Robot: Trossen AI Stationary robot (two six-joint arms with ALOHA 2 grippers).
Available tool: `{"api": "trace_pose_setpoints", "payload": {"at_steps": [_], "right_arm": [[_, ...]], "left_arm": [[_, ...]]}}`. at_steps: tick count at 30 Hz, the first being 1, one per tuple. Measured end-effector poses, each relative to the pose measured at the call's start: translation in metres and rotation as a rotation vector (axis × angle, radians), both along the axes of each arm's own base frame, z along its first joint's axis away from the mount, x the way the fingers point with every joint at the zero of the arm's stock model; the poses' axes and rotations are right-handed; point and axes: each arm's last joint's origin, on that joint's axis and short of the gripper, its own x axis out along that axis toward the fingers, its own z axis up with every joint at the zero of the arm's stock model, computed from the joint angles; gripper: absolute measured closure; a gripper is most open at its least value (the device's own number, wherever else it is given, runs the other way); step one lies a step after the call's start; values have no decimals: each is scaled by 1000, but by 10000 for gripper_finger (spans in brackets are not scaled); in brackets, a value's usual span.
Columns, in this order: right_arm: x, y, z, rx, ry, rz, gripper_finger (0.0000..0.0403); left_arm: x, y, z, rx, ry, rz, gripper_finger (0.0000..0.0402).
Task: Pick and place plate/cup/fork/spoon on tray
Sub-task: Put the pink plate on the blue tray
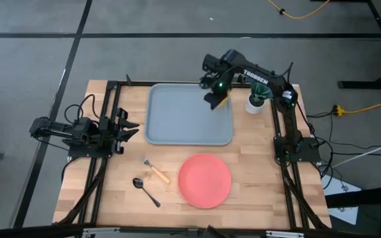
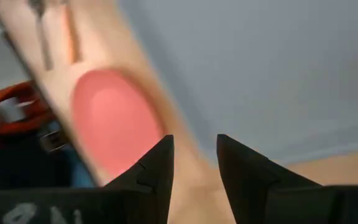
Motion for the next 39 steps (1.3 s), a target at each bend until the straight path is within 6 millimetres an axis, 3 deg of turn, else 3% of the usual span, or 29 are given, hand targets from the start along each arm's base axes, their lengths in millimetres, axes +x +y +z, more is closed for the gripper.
{"api": "trace_pose_setpoints", "payload": {"at_steps": [5, 9, 15, 19, 23, 30, 34, 39], "right_arm": [[8, 45, -5, 128, 7, 80, 276], [4, 88, 0, 117, 48, 159, 276], [-32, 154, 7, -38, 153, 283, 276], [-59, 184, -4, -310, 266, 168, 276], [-88, 206, -21, -429, 322, -52, 276], [-121, 226, -55, -402, 293, -144, 276], [-125, 226, -70, -344, 181, -186, 276], [-112, 228, -93, -168, -87, -209, 276]], "left_arm": [[0, 0, 0, -56, -4, -26, 321], [1, 0, -2, -100, 12, -49, 321], [1, 0, -2, -116, 12, -59, 321], [1, 0, -2, -205, 6, -100, 321], [1, -1, -3, -300, 10, -157, 321], [2, -1, -4, -311, 21, -165, 321], [2, -1, -4, -311, 21, -165, 321], [2, -1, -4, -310, 21, -165, 321]]}}
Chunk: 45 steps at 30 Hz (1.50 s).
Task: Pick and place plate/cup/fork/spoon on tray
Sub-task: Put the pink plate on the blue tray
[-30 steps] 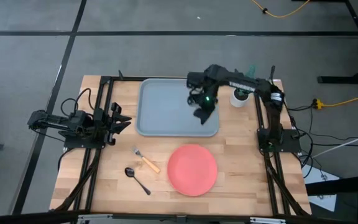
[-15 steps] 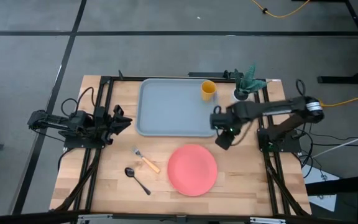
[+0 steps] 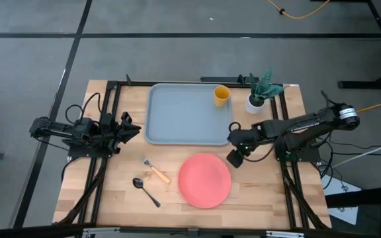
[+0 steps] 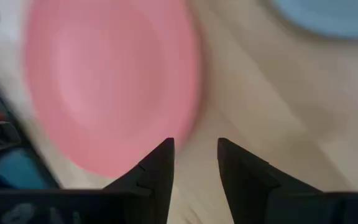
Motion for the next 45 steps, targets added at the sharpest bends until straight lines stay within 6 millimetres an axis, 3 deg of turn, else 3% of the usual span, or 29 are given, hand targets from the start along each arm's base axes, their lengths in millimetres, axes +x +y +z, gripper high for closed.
{"api": "trace_pose_setpoints", "payload": {"at_steps": [9, 25, 30, 39, 45], "right_arm": [[-2, -2, -41, -49, -79, -45, 276], [14, 0, -80, -33, -130, -54, 276], [25, 3, -83, 23, -214, -24, 276], [33, 9, -108, 69, -155, -18, 276], [40, 13, -104, 122, -271, 16, 305]], "left_arm": [[0, 0, 0, 0, -1, 0, 321], [0, 1, 0, 26, 4, 35, 321], [0, 1, 0, 39, 5, 41, 321], [0, 1, 0, 40, 8, 41, 321], [0, 1, 0, 40, 9, 42, 321]]}}
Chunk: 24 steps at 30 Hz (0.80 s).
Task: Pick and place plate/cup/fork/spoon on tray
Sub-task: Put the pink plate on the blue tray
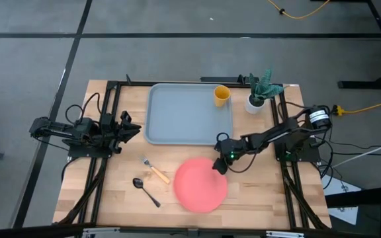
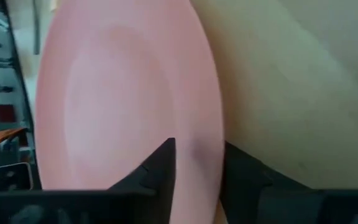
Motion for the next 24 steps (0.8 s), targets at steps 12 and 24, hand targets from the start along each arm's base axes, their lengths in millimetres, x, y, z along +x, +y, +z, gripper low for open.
{"api": "trace_pose_setpoints", "payload": {"at_steps": [12, 24], "right_arm": [[33, -4, 51, 0, -378, 60, 398], [47, -79, 120, -525, -383, -248, 400]], "left_arm": [[0, 0, 0, -1, 0, 0, 321], [0, 0, 0, -1, 0, -1, 321]]}}
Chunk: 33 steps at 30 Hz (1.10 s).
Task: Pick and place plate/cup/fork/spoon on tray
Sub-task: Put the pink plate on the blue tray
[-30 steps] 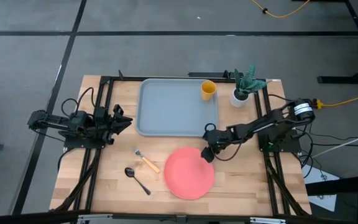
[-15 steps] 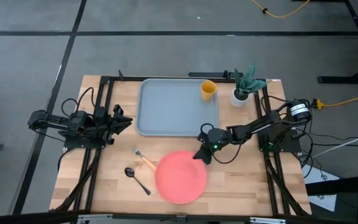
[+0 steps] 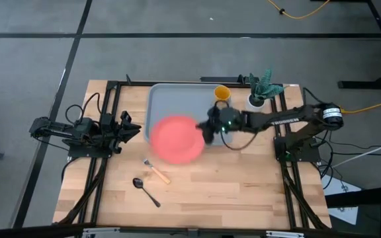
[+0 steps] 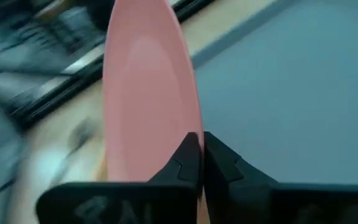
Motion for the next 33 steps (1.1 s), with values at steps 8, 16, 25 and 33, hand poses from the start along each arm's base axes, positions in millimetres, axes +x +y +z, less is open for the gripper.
{"api": "trace_pose_setpoints", "payload": {"at_steps": [8, 16, 25, 33], "right_arm": [[2, -62, 29, -7, -90, -278, 400], [-4, -94, -11, 260, 124, -415, 400], [8, -97, -46, 357, 173, -521, 400], [6, -100, -51, 336, 217, -518, 358]], "left_arm": [[0, 0, 0, -2, 0, -1, 321], [0, 0, 0, -7, 0, -3, 321], [0, 0, 0, -7, 0, -4, 321], [0, 0, 0, -7, 0, -3, 321]]}}
